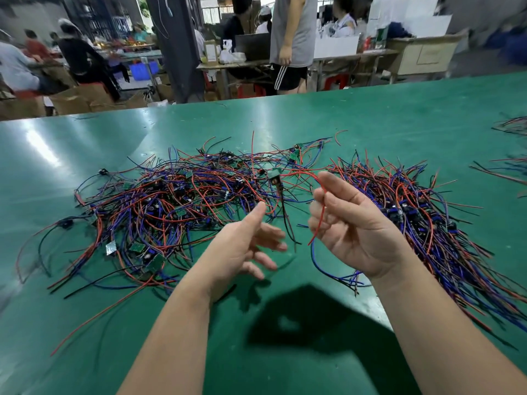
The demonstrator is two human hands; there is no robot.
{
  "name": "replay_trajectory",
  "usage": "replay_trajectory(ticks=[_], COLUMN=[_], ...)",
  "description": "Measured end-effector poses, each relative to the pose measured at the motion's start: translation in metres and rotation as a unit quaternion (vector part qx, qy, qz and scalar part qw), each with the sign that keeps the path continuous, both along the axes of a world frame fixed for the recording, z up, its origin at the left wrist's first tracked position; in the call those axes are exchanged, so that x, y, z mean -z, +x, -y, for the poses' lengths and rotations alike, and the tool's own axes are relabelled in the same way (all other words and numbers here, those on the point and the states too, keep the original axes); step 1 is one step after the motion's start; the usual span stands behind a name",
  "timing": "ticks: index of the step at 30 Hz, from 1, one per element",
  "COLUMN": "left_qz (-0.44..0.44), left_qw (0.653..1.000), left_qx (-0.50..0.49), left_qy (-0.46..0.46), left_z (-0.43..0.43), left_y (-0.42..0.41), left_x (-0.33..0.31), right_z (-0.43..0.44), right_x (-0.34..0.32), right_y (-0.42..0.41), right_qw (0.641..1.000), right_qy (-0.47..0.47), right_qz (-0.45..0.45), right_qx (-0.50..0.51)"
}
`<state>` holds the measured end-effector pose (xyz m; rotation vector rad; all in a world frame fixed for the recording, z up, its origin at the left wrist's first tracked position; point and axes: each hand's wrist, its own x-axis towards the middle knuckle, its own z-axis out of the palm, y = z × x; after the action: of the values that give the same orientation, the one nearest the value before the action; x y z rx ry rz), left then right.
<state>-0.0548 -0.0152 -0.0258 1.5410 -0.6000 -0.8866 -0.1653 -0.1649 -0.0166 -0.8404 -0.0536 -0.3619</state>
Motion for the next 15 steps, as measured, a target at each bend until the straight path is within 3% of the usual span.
replay_trajectory(ticks=[5,12,15], left_qz=[0.062,-0.012,0.003], left_qw=[0.99,0.966,0.962], left_qx=[-0.084,-0.129,-0.129], left_qy=[-0.096,-0.224,-0.24], left_z=[0.006,0.002,-0.002], left_y=[-0.005,-0.005,-0.002], left_x=[0.0,-0.007,-0.006], right_z=[-0.008,-0.012,-0.017], right_x=[0.002,0.003,0.005], right_y=[0.0,-0.001,0.003], right_qw=[0.998,0.983,0.977], right_qy=[-0.041,-0.159,-0.196], right_qz=[-0.016,-0.061,-0.086], right_qx=[-0.036,-0.071,-0.017])
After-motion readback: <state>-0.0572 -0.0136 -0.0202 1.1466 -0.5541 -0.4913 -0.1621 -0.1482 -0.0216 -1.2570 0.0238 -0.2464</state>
